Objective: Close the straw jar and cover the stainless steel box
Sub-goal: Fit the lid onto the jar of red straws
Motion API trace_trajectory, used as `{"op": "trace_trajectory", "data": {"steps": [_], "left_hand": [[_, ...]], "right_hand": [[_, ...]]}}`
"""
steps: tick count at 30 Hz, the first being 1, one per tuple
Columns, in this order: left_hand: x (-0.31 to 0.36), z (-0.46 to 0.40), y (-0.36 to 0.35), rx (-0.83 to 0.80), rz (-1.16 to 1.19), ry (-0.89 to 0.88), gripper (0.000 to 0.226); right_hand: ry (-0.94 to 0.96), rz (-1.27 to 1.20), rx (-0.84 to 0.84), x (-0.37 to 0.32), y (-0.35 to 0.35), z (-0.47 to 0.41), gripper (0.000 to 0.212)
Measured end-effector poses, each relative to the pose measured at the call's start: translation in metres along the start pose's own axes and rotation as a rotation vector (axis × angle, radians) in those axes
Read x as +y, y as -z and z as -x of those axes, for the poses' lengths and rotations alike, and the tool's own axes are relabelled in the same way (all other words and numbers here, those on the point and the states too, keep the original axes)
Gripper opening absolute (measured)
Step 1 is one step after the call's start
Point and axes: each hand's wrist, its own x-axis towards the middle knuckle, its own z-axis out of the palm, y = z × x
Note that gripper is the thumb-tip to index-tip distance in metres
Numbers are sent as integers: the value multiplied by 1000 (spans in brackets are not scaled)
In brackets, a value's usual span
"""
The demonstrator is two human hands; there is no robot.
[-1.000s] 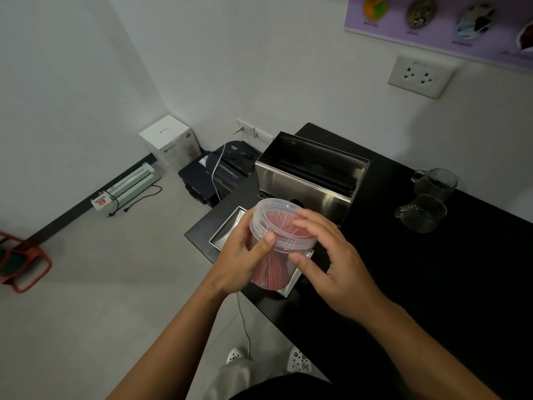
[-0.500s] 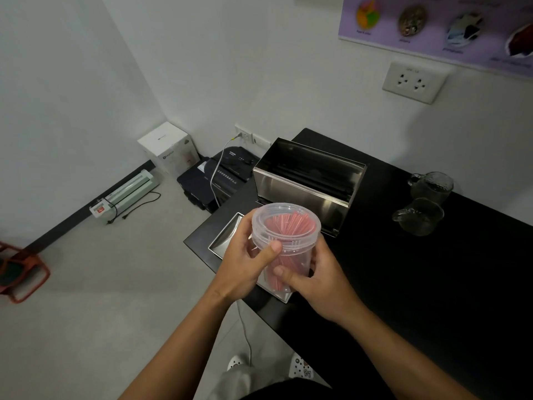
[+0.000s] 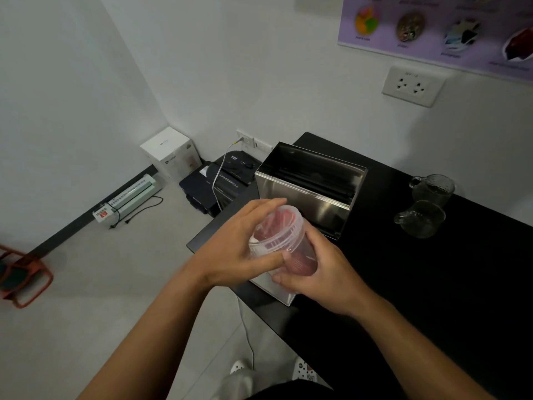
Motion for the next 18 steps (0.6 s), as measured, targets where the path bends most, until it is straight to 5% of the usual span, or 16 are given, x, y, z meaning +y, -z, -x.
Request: {"op": "trace_trajectory", "data": {"steps": [5, 18], "left_hand": [[-2, 9, 0, -125, 128, 81, 84], [1, 12, -1, -9, 270, 124, 70]], "right_hand": [[7, 173, -7, -4, 5, 0, 98], [91, 315, 28, -13, -2, 3, 103]]}}
